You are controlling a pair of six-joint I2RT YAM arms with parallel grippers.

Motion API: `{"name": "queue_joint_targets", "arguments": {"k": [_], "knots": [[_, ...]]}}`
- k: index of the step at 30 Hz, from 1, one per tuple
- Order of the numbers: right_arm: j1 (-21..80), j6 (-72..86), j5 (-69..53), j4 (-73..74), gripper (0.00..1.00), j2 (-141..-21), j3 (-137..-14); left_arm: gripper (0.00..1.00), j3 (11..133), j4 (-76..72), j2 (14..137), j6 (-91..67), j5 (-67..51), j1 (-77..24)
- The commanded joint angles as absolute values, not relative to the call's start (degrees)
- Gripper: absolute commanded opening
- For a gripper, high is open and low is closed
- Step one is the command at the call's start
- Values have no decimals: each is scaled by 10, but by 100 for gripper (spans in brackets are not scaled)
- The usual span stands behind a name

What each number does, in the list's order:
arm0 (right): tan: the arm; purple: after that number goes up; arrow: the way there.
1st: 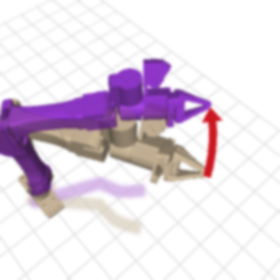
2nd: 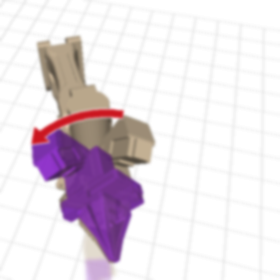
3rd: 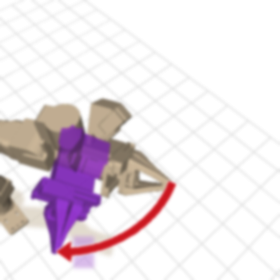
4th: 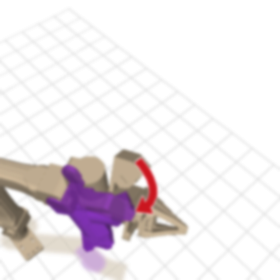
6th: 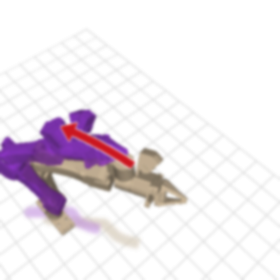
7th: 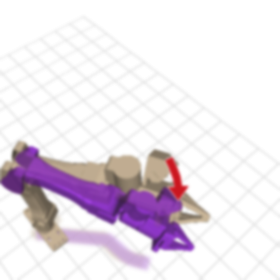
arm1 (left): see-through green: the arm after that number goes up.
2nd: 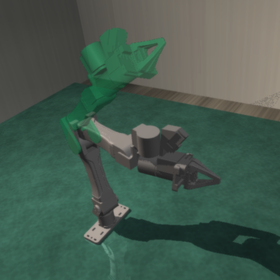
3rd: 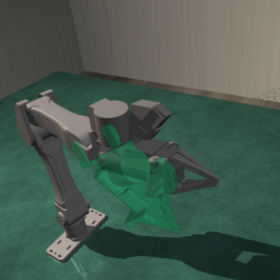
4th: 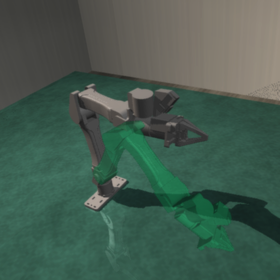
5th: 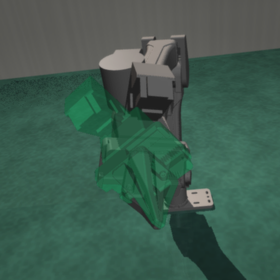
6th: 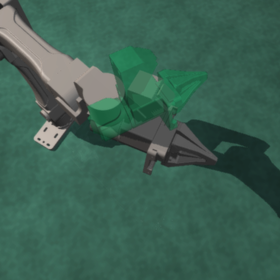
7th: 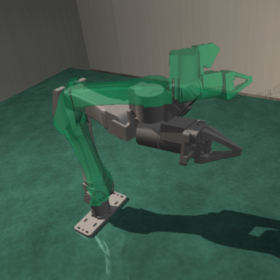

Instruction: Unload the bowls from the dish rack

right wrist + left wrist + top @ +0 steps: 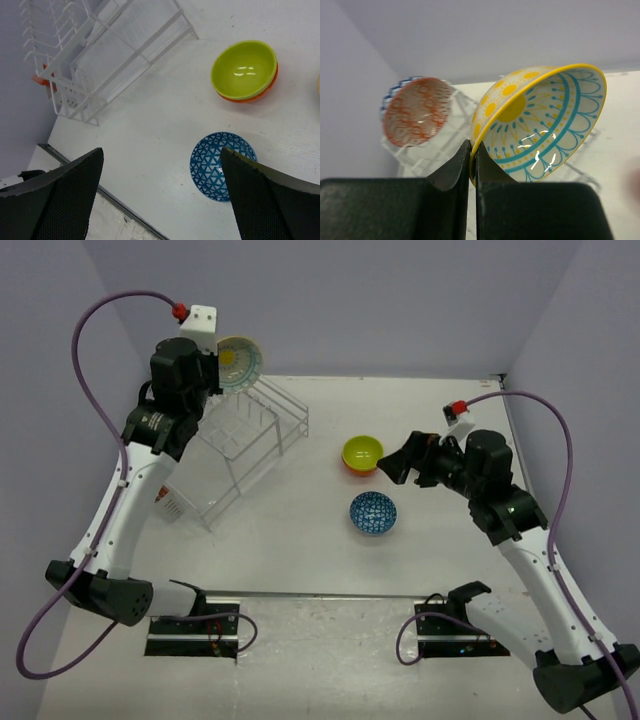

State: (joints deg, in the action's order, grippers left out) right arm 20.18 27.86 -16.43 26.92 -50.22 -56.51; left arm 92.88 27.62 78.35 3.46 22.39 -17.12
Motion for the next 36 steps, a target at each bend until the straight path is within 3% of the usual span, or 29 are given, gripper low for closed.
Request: {"name": "queue_joint_targets", "arguments": {"k": [1, 7, 11, 14, 15, 19, 26, 30, 31, 33, 35, 36], "knots": [[213, 321, -146, 232, 99, -507, -632, 0, 943, 284, 748, -87, 83, -212], [316, 261, 0, 346, 99, -620, -818, 0, 933, 284, 777, -141, 82, -343], [334, 240, 99, 402, 98, -683, -899, 0, 915, 266, 796, -174, 42, -365], [341, 220, 133, 403, 88, -714, -905, 0, 897, 243, 806, -194, 8, -379], [345, 216, 162, 403, 77, -722, -906, 0, 892, 237, 810, -201, -2, -381], [351, 205, 195, 403, 60, -744, -892, 0, 883, 225, 813, -211, -20, -387], [374, 200, 186, 379, 59, -748, -874, 0, 893, 224, 823, -210, -15, -386], [377, 188, 176, 362, 52, -769, -869, 0, 899, 219, 824, -217, -32, -386], [377, 187, 172, 351, 45, -773, -866, 0, 898, 215, 824, -219, -36, -387], [377, 188, 163, 345, 21, -787, -864, 0, 897, 213, 823, -224, -39, -386], [377, 192, 163, 335, 4, -792, -860, 0, 896, 210, 821, -227, -40, -387], [376, 195, 165, 331, 1, -793, -859, 0, 893, 209, 819, -228, -40, -387]]}}
